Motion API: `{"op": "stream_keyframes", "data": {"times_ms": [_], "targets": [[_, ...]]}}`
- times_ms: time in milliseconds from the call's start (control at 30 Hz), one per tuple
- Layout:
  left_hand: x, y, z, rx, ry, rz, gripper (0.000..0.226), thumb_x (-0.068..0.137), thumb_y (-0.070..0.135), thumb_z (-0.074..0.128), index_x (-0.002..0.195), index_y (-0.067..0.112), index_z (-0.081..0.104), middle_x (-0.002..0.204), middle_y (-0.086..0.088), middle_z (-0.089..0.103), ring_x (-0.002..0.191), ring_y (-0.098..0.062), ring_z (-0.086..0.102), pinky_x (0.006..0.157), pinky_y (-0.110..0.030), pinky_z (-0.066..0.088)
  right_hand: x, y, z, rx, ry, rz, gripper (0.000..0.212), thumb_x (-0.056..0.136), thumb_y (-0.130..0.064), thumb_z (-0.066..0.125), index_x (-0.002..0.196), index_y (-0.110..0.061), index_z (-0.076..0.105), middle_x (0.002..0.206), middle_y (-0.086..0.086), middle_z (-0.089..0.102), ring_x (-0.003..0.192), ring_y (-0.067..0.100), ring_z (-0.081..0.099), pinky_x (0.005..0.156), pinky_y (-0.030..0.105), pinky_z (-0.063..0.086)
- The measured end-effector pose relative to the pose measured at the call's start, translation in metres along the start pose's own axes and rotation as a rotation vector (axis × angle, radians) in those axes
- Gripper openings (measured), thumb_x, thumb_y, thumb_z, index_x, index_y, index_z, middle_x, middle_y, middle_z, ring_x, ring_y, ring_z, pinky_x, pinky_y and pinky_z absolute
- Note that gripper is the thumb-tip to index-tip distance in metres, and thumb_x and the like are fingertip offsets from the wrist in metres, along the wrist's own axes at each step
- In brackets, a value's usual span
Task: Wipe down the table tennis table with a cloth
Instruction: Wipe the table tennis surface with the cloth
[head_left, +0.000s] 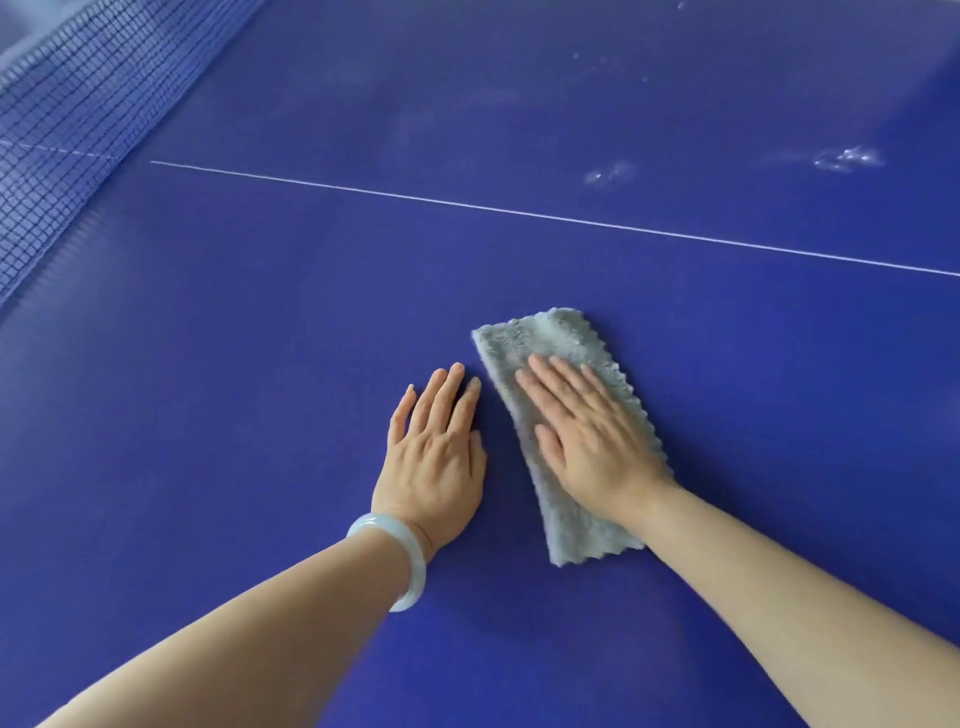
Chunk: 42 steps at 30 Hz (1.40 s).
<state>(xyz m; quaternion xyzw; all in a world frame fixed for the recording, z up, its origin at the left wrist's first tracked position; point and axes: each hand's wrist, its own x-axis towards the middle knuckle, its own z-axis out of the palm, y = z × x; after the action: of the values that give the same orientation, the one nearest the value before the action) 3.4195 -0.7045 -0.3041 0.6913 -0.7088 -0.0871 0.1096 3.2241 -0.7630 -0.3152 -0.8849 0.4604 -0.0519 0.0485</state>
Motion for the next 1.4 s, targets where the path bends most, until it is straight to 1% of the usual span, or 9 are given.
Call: {"op": "stream_keyframes", "data": {"times_ms": [133,233,300,400,500,733,1100,1233,1400], "targets": [[-0.001,0.001,0.001,0.007,0.004,-0.012,0.058,0.096,0.027,0.025,0.153,0.015,0.030,0.162,-0.003,0.020,0.150,-0.019,0.015,0.123,-0.039,0.004,-0.047,0.110,-0.019,-0.003,0.090,0.703,0.056,0.105,-0.029,0.022,0.157,-0.011,0.022,0.165,0.007,0.015,0.153,0.024,0.011,0.125,0.043,0.007],[-0.001,0.001,0.002,0.013,0.002,-0.006,0.057,0.097,0.026,0.027,0.153,0.014,0.029,0.162,-0.003,0.019,0.151,-0.020,0.014,0.123,-0.040,0.005,-0.045,0.074,-0.021,0.020,0.201,1.041,0.053,0.104,-0.022,0.031,0.153,-0.002,0.030,0.160,0.018,0.027,0.149,0.033,0.022,0.120,0.051,0.015],[-0.001,0.002,0.002,0.018,0.012,-0.004,0.058,0.097,0.027,0.027,0.153,0.014,0.031,0.162,-0.004,0.020,0.150,-0.020,0.016,0.123,-0.040,0.006,-0.041,0.005,-0.013,-0.006,0.230,0.920,0.054,0.102,-0.024,0.029,0.151,-0.001,0.033,0.158,0.020,0.031,0.147,0.036,0.026,0.119,0.052,0.020],[-0.001,0.002,0.001,-0.003,0.020,-0.003,0.058,0.096,0.028,0.024,0.152,0.013,0.034,0.161,-0.004,0.023,0.150,-0.020,0.017,0.123,-0.039,0.005,-0.059,-0.097,0.011,0.011,0.120,0.374,0.057,0.102,-0.029,0.028,0.154,-0.005,0.030,0.162,0.013,0.023,0.152,0.028,0.018,0.123,0.047,0.018],[-0.002,0.001,0.002,-0.021,0.034,0.005,0.056,0.098,0.028,0.024,0.151,0.014,0.034,0.161,-0.004,0.024,0.150,-0.020,0.017,0.123,-0.038,0.005,-0.099,-0.077,0.005,0.042,0.043,0.128,0.057,0.103,-0.034,0.027,0.156,-0.013,0.027,0.165,0.004,0.018,0.153,0.018,0.011,0.123,0.043,0.017],[-0.004,0.000,0.005,0.005,0.049,0.018,0.053,0.101,0.021,0.035,0.152,0.013,0.031,0.162,-0.005,0.022,0.150,-0.022,0.015,0.123,-0.038,0.003,-0.143,0.062,-0.012,-0.016,0.123,0.909,0.056,0.103,-0.025,0.029,0.156,-0.008,0.024,0.164,0.011,0.019,0.153,0.027,0.014,0.125,0.045,0.009],[-0.024,0.030,-0.002,0.062,-0.043,0.025,0.052,0.105,0.029,0.027,0.151,0.004,0.032,0.159,-0.015,0.026,0.148,-0.036,0.017,0.121,-0.048,0.011,-0.141,0.058,-0.019,-0.035,0.079,0.880,0.059,0.102,-0.029,0.026,0.158,-0.012,0.018,0.166,0.008,0.013,0.154,0.023,0.009,0.125,0.041,0.003],[-0.081,0.094,0.017,0.070,-0.086,0.261,0.061,0.101,0.036,0.017,0.149,0.004,0.036,0.158,-0.013,0.029,0.148,-0.031,0.024,0.120,-0.050,0.020,-0.142,0.060,-0.019,-0.018,0.070,0.863,0.059,0.102,-0.029,0.029,0.158,-0.012,0.019,0.166,0.008,0.013,0.154,0.024,0.008,0.125,0.042,0.003],[-0.107,0.117,0.031,0.112,-0.102,0.153,0.062,0.100,0.037,0.014,0.155,0.009,0.021,0.163,-0.007,0.015,0.151,-0.023,0.009,0.122,-0.046,0.010,-0.148,0.042,-0.022,-0.006,0.063,0.812,0.060,0.103,-0.030,0.027,0.158,-0.010,0.015,0.166,0.010,0.010,0.154,0.024,0.005,0.124,0.044,0.003]]}}
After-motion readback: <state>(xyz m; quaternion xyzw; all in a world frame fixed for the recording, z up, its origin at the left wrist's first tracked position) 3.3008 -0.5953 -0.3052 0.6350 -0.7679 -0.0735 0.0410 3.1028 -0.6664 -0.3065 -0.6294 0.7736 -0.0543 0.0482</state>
